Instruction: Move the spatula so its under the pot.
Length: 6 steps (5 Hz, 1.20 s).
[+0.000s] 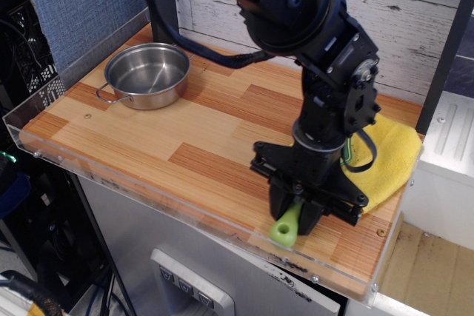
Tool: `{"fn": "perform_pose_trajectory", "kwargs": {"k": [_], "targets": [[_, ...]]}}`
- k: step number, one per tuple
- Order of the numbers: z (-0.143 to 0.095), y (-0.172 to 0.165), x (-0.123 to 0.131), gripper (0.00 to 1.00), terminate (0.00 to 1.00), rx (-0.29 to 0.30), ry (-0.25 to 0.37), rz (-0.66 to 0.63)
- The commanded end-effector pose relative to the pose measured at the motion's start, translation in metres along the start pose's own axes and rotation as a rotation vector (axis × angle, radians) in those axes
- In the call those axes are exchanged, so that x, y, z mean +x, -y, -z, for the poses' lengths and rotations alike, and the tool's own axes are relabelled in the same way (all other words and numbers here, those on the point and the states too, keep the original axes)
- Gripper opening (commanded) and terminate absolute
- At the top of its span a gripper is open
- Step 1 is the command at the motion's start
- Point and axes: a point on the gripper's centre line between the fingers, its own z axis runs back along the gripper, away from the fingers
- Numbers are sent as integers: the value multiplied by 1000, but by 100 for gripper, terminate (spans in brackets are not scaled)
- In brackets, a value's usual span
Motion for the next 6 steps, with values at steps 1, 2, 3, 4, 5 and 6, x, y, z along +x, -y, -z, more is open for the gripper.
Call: {"fn": "perform_pose_trajectory", "kwargs": {"k": [1, 2, 3, 4, 5, 6], "targets": [[-48, -11, -3, 0, 0, -54, 85, 12], [-75, -25, -9, 0, 0, -108, 115, 14], [-86, -46, -14, 0, 0, -141, 111, 4], [-81, -78, -11, 0, 0, -147, 72, -46], [-70, -107, -5, 0, 0, -135, 47, -91], [-58, -129, -4, 0, 0, -106, 23, -137]]}}
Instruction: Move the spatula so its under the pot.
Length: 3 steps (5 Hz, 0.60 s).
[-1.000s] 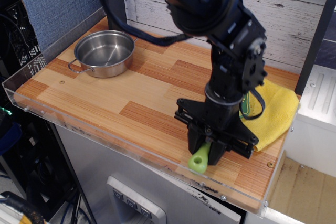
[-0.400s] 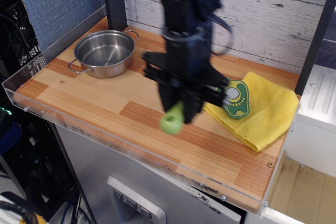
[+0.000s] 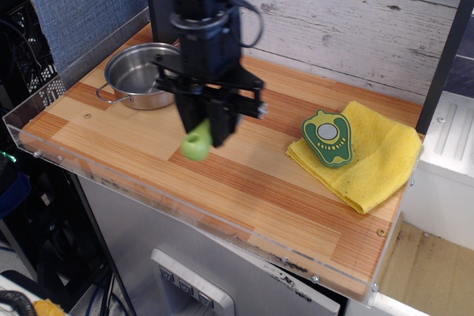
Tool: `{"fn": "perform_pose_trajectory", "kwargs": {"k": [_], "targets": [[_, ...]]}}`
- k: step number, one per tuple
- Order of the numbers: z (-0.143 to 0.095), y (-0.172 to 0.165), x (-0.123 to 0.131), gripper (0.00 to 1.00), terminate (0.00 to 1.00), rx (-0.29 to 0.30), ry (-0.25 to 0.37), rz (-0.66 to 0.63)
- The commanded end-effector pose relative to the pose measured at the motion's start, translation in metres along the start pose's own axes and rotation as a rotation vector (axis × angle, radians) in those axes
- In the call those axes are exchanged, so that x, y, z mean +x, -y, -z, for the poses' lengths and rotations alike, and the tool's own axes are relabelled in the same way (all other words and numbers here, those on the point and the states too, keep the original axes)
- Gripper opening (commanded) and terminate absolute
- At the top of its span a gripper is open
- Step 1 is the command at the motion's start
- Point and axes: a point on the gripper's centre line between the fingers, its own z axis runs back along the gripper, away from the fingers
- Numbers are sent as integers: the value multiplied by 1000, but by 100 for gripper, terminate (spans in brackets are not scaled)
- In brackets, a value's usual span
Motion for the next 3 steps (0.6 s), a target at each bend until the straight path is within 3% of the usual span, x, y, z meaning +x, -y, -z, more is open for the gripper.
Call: {"fn": "perform_pose_trajectory", "kwargs": {"k": [1, 3], "targets": [[4, -44, 9, 0, 0, 59, 20, -69], [12, -82, 14, 0, 0, 120, -1, -118]]}}
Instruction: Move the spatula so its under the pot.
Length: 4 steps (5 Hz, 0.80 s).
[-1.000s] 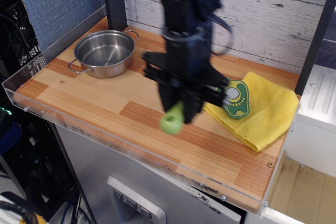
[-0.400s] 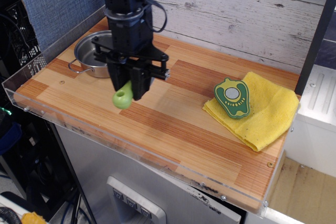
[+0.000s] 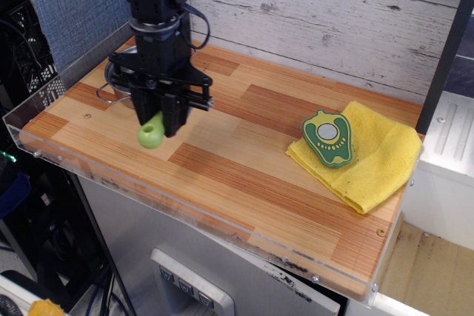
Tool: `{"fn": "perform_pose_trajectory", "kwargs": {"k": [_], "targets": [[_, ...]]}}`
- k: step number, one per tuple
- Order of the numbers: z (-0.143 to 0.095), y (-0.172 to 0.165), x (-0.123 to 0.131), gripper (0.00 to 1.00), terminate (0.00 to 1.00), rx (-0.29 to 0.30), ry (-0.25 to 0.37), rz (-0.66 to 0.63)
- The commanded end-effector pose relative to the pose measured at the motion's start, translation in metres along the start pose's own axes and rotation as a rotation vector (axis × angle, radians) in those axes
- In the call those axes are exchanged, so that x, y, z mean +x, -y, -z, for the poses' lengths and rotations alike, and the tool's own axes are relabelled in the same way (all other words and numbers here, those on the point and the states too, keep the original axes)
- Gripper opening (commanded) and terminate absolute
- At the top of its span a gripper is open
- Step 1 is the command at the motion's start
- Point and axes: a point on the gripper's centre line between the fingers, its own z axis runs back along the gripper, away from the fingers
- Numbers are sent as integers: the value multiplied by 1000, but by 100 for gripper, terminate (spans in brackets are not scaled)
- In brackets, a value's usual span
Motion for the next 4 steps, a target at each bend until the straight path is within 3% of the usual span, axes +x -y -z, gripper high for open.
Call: {"fn": "perform_pose_trajectory", "kwargs": {"k": [1, 2, 4], "targets": [[-2, -40, 6, 0, 0, 61, 40, -15], [4, -50, 2, 0, 0, 73, 39, -6], [11, -18, -1, 0, 0, 88, 47, 126]]}}
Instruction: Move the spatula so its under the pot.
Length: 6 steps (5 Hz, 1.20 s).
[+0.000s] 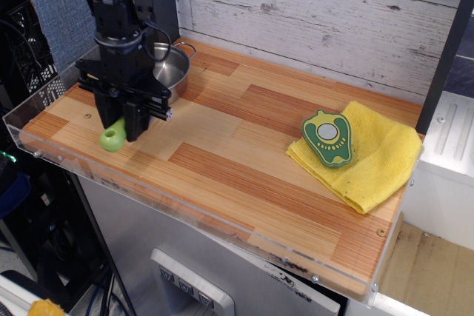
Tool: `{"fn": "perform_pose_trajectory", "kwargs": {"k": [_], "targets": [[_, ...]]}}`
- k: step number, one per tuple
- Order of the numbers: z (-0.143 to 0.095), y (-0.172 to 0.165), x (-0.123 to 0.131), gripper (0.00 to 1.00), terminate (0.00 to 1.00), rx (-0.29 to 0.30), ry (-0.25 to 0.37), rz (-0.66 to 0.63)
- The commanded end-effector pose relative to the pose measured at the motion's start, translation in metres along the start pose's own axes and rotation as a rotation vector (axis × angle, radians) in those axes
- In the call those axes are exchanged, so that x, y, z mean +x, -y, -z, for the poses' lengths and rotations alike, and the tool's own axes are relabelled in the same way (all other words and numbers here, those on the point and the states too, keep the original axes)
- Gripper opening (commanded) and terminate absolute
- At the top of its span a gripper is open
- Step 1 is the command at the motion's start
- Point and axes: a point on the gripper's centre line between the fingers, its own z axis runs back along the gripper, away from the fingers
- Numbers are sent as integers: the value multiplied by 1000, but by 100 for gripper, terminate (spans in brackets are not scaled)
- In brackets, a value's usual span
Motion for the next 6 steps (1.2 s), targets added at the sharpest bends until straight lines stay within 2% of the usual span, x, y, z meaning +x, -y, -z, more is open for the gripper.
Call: {"fn": "perform_pose_trajectory", "kwargs": {"k": [1, 4, 5, 6], "targets": [[-8, 20, 2, 0, 0, 27, 41, 88], [13, 7, 19, 0, 0, 17, -19, 66], [11, 10, 19, 100, 0, 31, -30, 99], [-9, 17, 12, 100, 0, 43, 31, 125]]}}
